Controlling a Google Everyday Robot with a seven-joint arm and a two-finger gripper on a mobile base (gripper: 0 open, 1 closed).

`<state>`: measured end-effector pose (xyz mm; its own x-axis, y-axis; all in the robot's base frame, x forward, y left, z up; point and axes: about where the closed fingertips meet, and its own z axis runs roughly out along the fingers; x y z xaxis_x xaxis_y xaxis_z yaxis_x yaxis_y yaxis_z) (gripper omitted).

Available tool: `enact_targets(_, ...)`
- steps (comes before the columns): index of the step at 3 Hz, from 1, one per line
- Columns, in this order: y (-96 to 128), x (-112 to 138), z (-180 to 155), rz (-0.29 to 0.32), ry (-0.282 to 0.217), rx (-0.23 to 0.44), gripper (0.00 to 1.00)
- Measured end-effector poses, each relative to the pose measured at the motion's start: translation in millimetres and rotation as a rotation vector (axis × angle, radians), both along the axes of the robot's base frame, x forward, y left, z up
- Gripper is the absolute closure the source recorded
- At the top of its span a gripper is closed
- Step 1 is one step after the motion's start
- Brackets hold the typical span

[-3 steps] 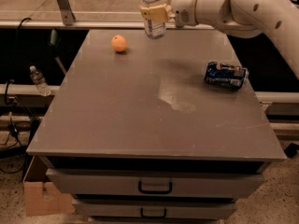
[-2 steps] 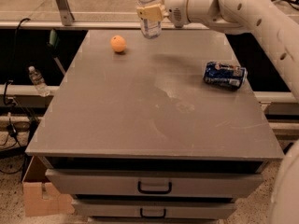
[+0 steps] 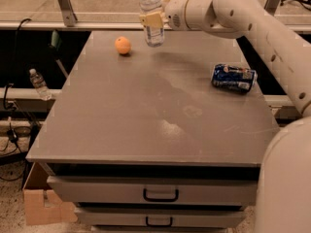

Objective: Move blue plastic bottle near orange

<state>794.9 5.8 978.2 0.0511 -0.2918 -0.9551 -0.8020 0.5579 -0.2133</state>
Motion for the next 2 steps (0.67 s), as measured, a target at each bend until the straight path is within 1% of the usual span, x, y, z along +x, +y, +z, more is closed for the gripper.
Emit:
enact_targets(1,8.7,10.4,-17.3,-0.012,0.033,0.02,1.0)
enact_targets(2,19.4,20.2,-24.8,-0.002,0.043,0.047,1.0)
